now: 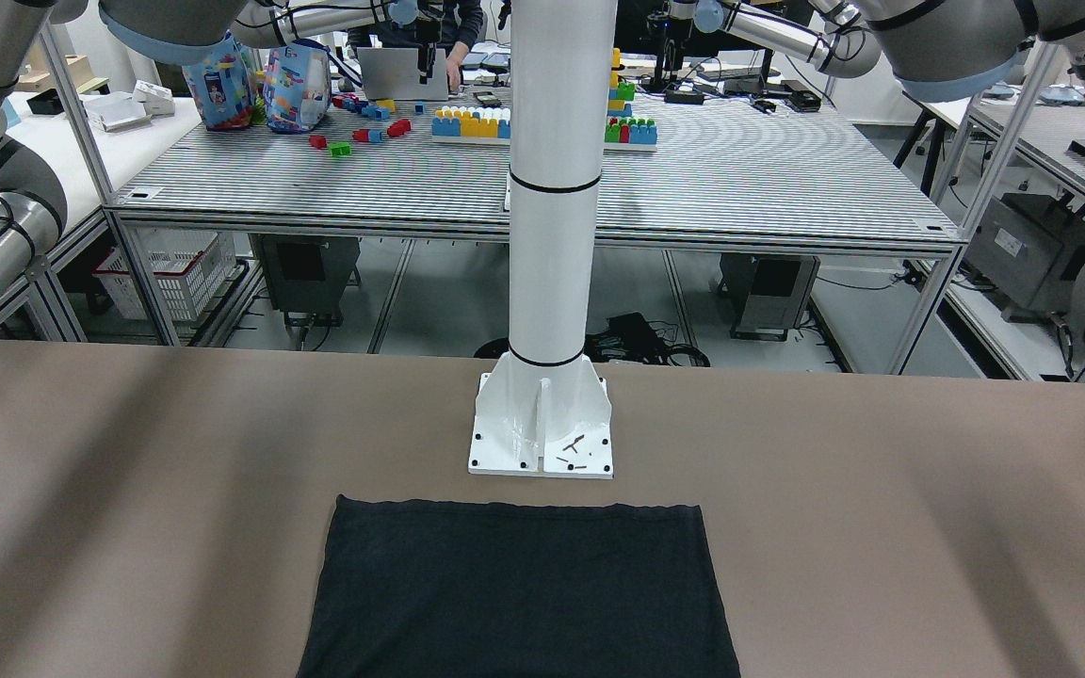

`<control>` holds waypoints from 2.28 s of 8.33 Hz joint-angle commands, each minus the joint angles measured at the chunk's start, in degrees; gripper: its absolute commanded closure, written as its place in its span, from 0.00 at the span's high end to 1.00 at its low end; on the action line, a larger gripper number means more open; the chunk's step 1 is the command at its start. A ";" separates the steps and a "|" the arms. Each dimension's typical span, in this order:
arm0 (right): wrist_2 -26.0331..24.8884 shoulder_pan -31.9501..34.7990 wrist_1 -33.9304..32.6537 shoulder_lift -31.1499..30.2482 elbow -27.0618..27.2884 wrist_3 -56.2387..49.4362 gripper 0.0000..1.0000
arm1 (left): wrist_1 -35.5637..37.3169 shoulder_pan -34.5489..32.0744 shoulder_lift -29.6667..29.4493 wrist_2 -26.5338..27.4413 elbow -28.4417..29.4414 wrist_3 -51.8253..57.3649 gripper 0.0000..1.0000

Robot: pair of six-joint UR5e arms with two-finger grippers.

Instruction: Fold clothes

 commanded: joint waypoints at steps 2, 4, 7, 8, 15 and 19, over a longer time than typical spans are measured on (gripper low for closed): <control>1.77 -0.22 1.12 -0.59 -1.02 1.29 0.95 | -6.04 0.18 2.00 -0.41 2.26 -1.00 1.00; 1.86 -0.22 2.17 -1.48 -0.94 0.95 0.95 | -9.63 0.26 1.92 -0.59 2.18 -2.13 1.00; 1.86 -1.70 7.51 -1.57 -4.87 2.16 0.95 | -10.96 3.76 -0.45 -2.61 1.83 -2.75 1.00; 2.03 -3.45 9.45 1.31 -8.98 3.83 0.94 | -13.83 6.65 -0.72 -4.44 2.09 -7.98 1.00; 1.86 -26.21 9.56 20.56 -17.37 30.52 0.94 | -18.16 25.39 -12.75 -13.16 7.27 -29.00 1.00; 1.86 -29.13 9.74 21.11 -16.84 33.20 0.94 | -26.85 33.03 -17.67 -13.77 13.76 -46.23 1.00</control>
